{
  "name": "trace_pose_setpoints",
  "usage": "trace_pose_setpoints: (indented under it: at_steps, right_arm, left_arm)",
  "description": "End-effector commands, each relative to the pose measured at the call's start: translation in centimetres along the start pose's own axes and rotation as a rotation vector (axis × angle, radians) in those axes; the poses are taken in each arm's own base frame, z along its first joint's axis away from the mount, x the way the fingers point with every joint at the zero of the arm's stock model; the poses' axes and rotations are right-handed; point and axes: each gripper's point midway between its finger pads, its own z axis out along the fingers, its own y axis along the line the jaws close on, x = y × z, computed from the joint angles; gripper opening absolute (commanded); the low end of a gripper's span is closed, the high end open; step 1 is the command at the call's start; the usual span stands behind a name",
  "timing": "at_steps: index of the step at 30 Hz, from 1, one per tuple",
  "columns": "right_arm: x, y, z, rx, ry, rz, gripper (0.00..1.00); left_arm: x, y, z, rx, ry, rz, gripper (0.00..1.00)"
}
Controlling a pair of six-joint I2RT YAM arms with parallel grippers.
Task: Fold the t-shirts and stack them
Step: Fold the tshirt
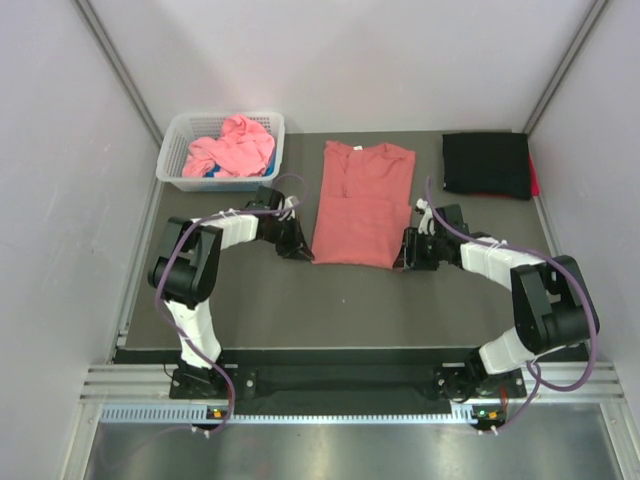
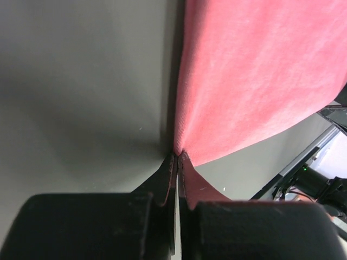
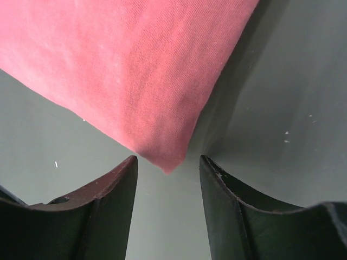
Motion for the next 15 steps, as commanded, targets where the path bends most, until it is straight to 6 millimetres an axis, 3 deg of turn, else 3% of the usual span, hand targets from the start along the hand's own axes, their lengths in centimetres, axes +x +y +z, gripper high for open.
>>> trace_pose_setpoints:
  at_steps: [1,5,10,15]
  right_arm:
    - [-1.2,0.2,-0.1,-0.035,-0.051,-0.025,0.50]
    - [-1.1,0.1,-0.1,-0.033,-0.050,-0.024,0.43]
    - [-0.6,-0.1,-0.1,-0.027,-0.043,-0.022,0.00]
    - [0.9,-0.7,-0.7,0.004,-0.007,-0.017,0.00]
  left_arm:
    - [0.6,-0.9,-0.6,0.046,-0.017,0.003,0.00]
    - [1.4,-0.4,-0.4,0.048,-0.011,-0.015,0.00]
    - [1.8,-0.3,-0.2,0.064,-0.001,-0.022,0.00]
    - [2.5,-0.3,-0.8,0.050,0.003,-0.027,0.00]
